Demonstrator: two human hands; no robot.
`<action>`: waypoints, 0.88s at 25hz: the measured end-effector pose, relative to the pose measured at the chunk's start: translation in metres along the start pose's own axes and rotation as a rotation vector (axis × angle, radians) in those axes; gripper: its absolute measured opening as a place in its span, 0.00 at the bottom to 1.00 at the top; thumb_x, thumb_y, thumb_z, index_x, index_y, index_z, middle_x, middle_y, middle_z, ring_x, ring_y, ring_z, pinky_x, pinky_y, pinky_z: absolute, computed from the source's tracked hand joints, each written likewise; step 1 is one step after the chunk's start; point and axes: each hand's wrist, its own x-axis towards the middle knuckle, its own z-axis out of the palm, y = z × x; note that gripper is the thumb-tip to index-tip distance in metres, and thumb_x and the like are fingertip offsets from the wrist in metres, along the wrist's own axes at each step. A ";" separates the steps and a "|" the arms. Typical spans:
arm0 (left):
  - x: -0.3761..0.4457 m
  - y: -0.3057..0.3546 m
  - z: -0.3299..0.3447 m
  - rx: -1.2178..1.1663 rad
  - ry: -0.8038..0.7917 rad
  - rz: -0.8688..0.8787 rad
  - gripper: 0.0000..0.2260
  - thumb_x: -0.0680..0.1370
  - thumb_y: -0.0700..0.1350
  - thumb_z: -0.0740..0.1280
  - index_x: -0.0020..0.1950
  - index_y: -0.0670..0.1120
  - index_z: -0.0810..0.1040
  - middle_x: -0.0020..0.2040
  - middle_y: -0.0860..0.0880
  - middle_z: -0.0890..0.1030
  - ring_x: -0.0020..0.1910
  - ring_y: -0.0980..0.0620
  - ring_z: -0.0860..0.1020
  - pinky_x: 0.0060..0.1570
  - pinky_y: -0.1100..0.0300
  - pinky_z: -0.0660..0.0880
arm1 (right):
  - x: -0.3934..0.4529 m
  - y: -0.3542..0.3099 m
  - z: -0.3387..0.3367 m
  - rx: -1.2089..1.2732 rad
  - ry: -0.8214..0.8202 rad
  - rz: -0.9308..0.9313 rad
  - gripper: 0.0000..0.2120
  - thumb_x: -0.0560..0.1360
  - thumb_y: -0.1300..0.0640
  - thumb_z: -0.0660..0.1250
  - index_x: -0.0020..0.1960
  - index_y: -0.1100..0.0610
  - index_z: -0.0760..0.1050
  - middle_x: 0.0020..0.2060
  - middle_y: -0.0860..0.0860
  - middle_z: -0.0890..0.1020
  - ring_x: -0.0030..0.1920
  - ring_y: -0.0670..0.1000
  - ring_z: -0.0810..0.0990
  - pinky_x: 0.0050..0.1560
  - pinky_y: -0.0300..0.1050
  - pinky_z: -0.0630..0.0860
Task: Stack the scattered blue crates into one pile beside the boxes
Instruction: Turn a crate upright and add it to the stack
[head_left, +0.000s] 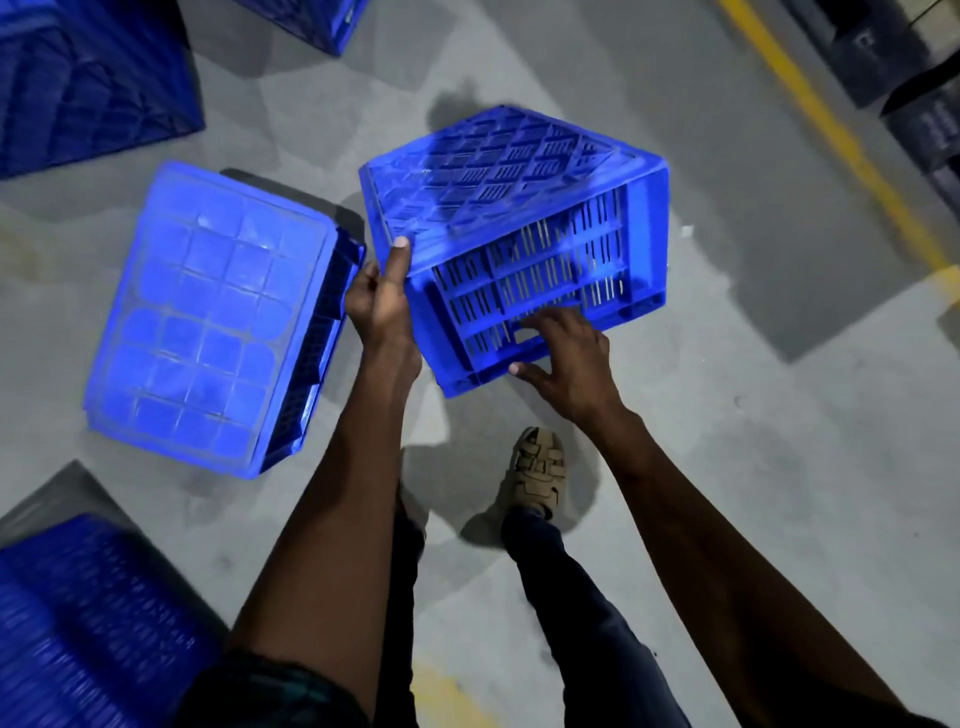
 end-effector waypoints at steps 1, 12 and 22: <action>0.000 0.000 0.000 -0.024 -0.015 0.017 0.10 0.75 0.40 0.74 0.55 0.41 0.79 0.48 0.46 0.84 0.47 0.48 0.83 0.50 0.52 0.81 | 0.004 -0.003 0.001 -0.052 -0.041 0.006 0.30 0.68 0.43 0.75 0.67 0.50 0.73 0.65 0.52 0.74 0.68 0.57 0.70 0.64 0.55 0.66; 0.016 0.002 -0.012 0.280 -0.036 0.363 0.33 0.74 0.47 0.75 0.74 0.42 0.65 0.56 0.47 0.75 0.57 0.52 0.77 0.59 0.63 0.74 | 0.022 -0.007 0.014 -0.401 0.128 -0.154 0.19 0.69 0.59 0.75 0.60 0.55 0.79 0.48 0.55 0.79 0.49 0.59 0.79 0.48 0.53 0.71; -0.015 -0.018 -0.025 0.652 0.309 0.443 0.49 0.68 0.64 0.74 0.78 0.41 0.58 0.76 0.42 0.64 0.76 0.41 0.61 0.69 0.42 0.62 | 0.047 -0.074 -0.016 -0.236 0.080 -0.183 0.20 0.72 0.54 0.75 0.63 0.54 0.79 0.54 0.54 0.84 0.57 0.58 0.78 0.56 0.54 0.68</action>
